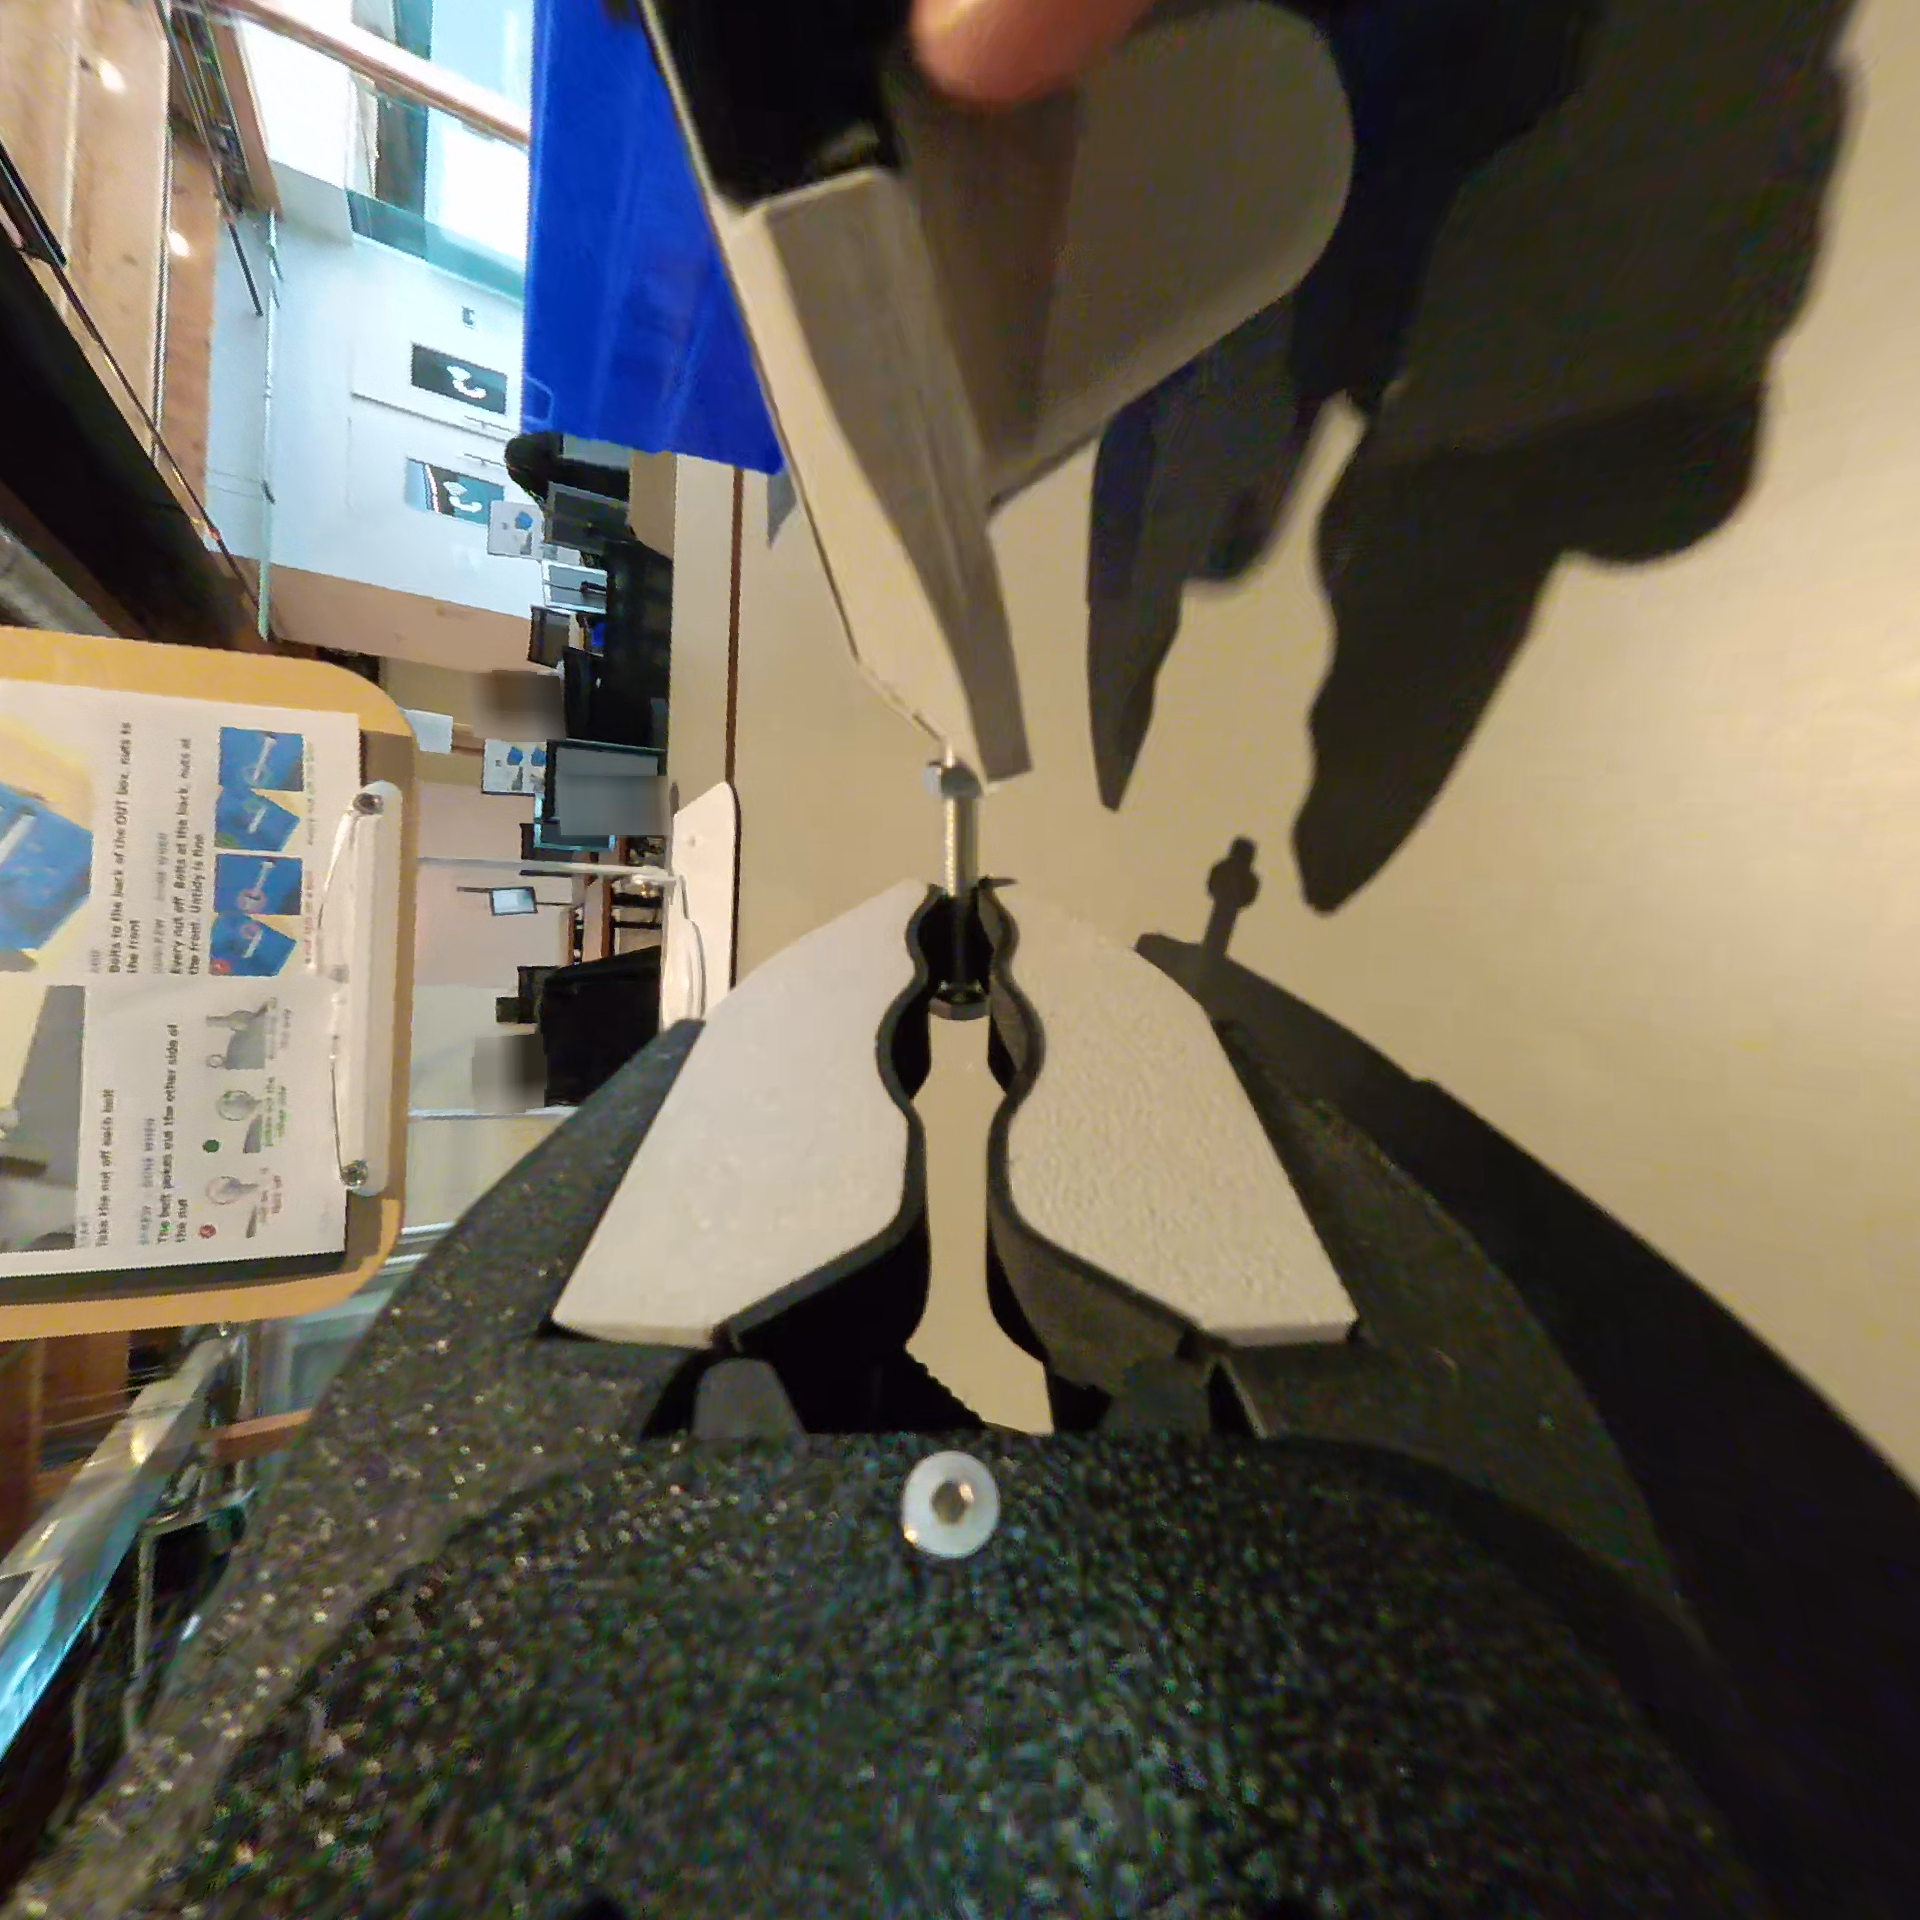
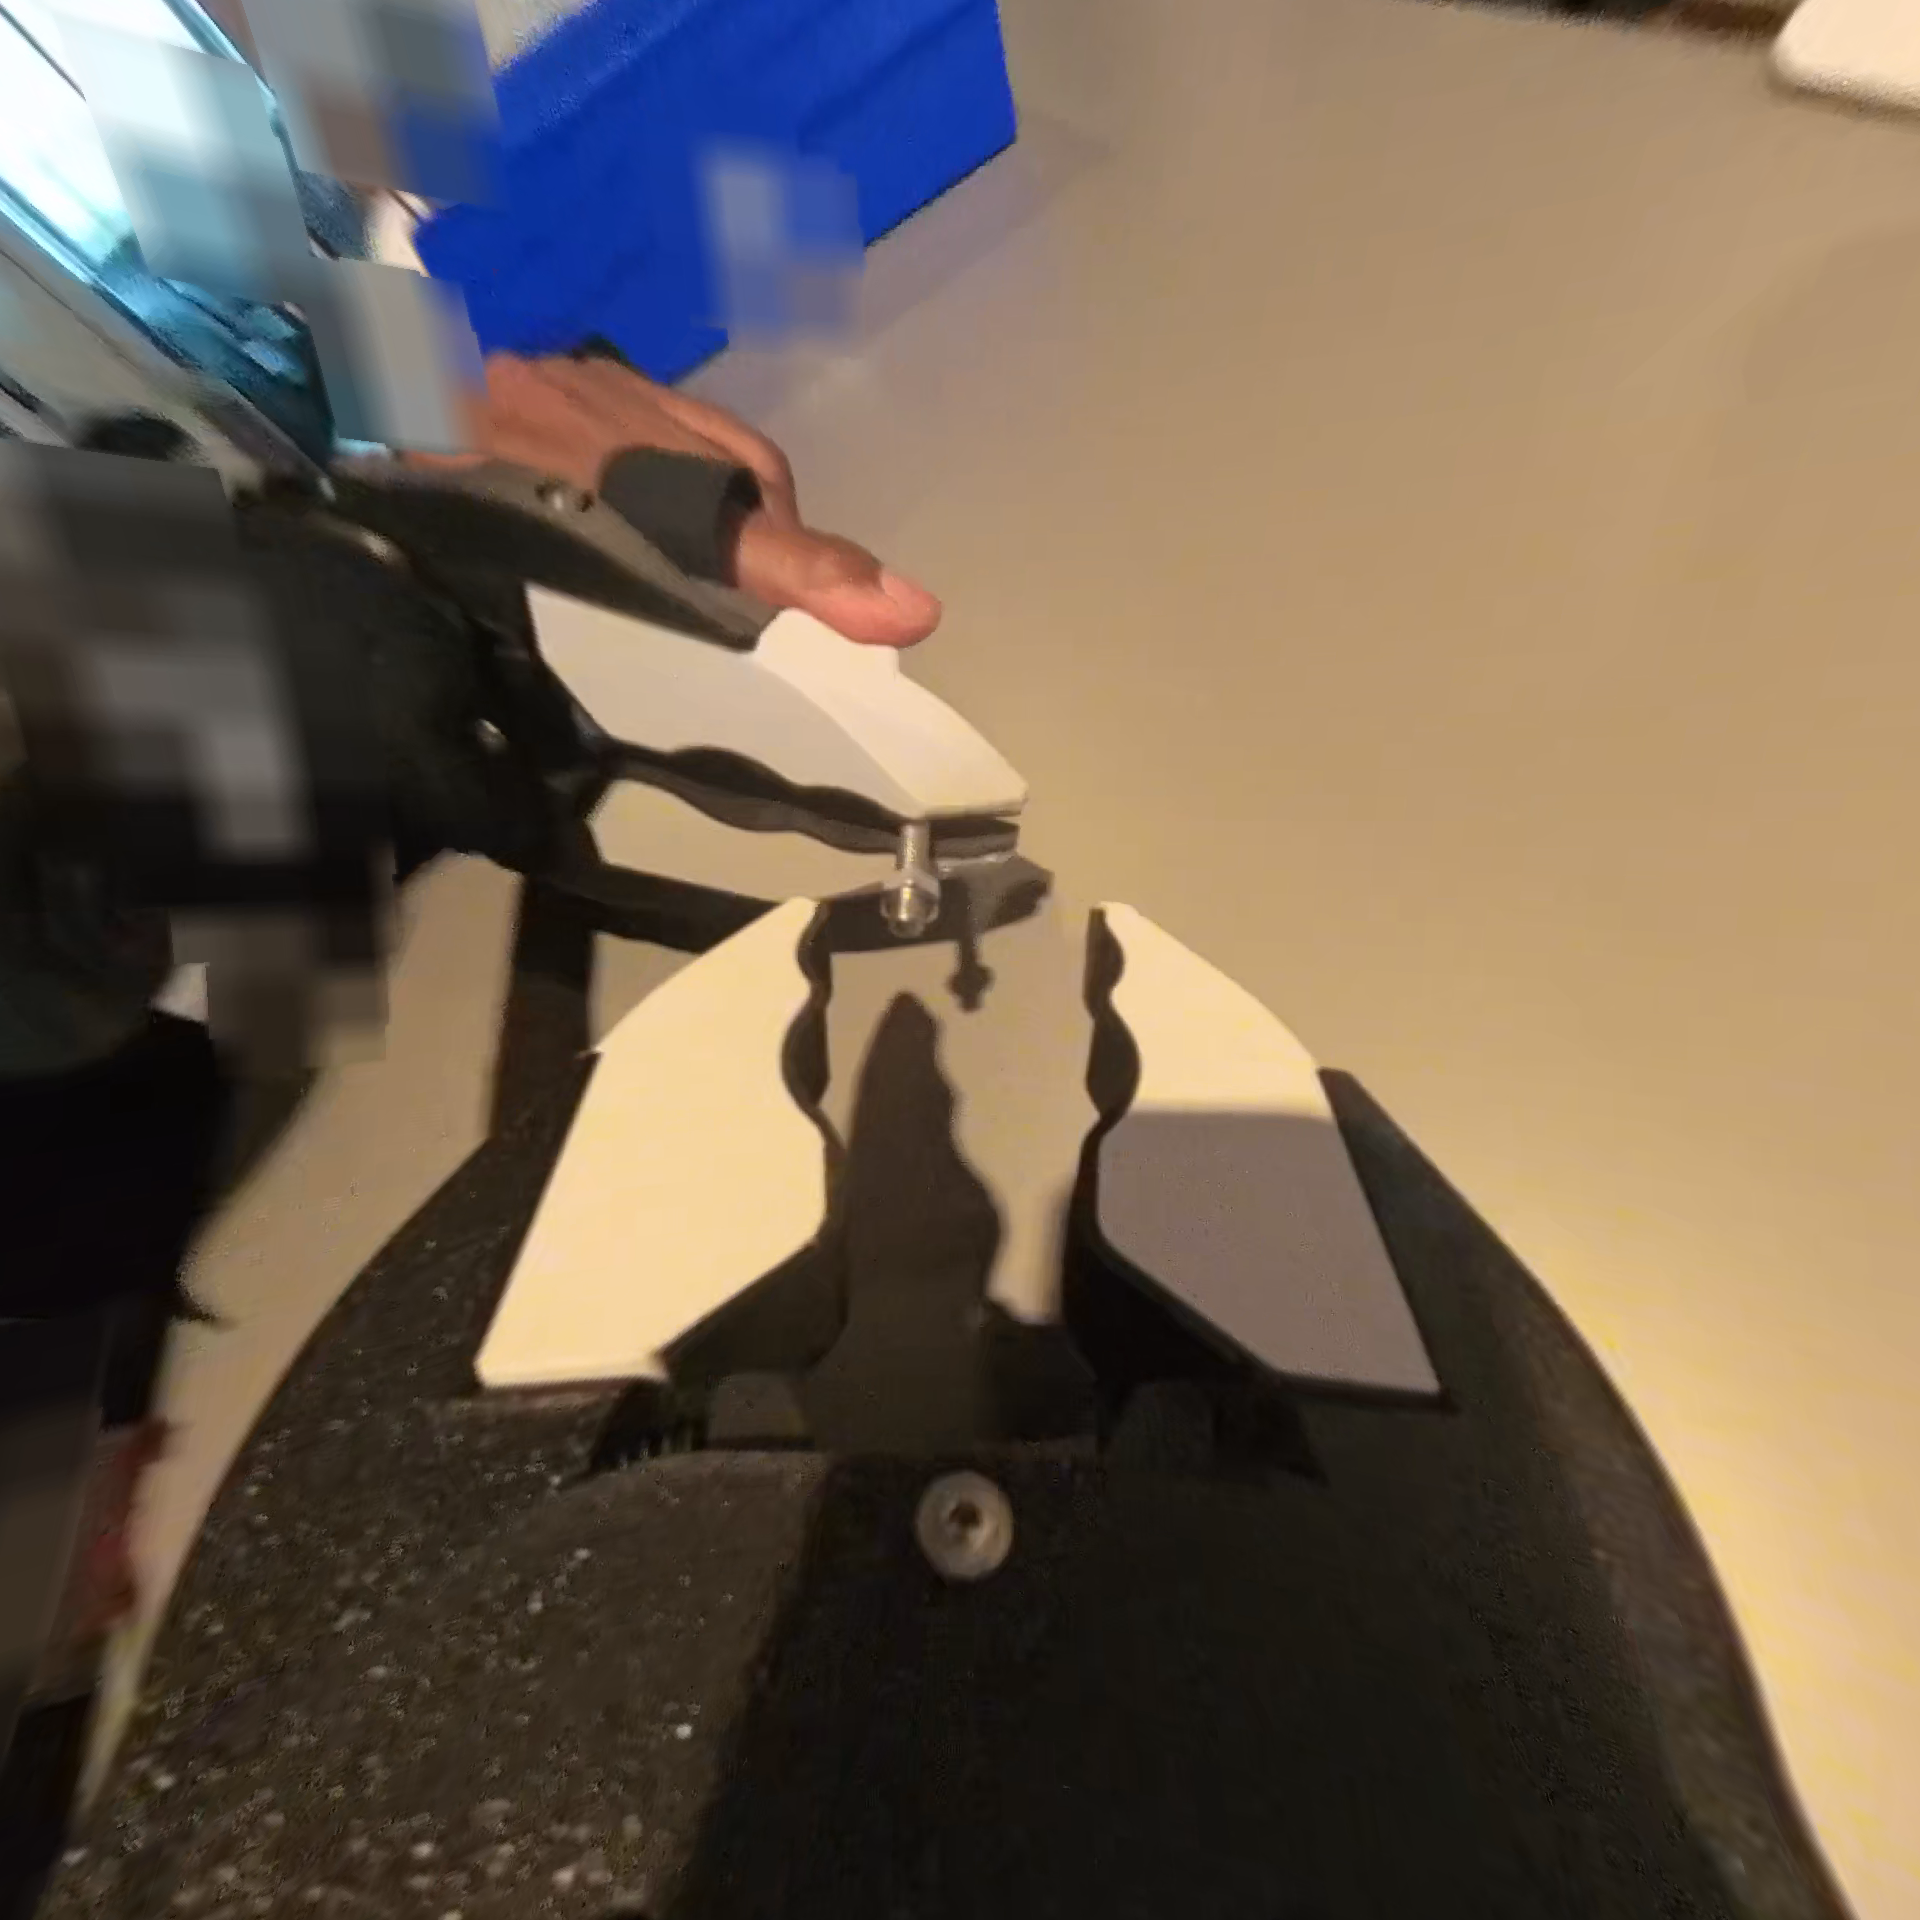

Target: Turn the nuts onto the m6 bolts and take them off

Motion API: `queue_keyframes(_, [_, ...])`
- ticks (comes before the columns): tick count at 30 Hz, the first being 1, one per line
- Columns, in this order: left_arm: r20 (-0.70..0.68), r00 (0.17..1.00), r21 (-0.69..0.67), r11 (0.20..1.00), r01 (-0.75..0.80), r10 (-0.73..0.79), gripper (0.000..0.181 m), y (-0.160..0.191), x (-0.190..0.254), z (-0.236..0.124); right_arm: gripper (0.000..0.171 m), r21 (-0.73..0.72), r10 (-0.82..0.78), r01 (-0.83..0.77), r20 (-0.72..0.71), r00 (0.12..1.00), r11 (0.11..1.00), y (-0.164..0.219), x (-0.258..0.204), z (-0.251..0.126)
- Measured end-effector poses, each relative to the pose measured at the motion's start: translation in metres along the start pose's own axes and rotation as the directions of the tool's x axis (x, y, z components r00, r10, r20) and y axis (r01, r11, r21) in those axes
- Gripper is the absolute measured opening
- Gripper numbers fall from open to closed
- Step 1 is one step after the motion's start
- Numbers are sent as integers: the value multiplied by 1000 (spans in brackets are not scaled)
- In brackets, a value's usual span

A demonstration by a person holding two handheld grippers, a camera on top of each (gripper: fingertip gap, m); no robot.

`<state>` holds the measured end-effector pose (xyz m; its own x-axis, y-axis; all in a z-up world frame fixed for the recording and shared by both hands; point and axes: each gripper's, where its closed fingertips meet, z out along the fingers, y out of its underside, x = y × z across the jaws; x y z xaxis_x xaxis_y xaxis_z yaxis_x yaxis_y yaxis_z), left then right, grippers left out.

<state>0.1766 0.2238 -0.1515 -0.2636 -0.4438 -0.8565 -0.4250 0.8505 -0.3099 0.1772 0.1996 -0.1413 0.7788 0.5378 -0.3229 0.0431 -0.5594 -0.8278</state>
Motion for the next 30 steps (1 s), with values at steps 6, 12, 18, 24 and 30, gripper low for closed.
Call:
queue_keyframes(6, [-24,999,4,999,39,-39,6,1,1,0,42,-83,-485,479,-226,845,874,-6,2,0])
queue_keyframes(12, [-44,999,5,999,31,-31,6,-1,6,2,11,-156,-622,603,-249,743,783,0,-8,8])
queue_keyframes(18, [19,992,-19,992,-122,122,6,-2,5,3,10,-16,171,-171,57,984,985,5,-13,8])
queue_keyframes(24, [-2,1000,18,1000,-10,10,6,-4,3,4,37,41,196,-207,188,962,977,-6,-11,-1])
queue_keyframes(30, [-20,997,24,997,72,-72,6,0,-1,2,45,-36,-434,434,-162,887,900,-7,-4,0])
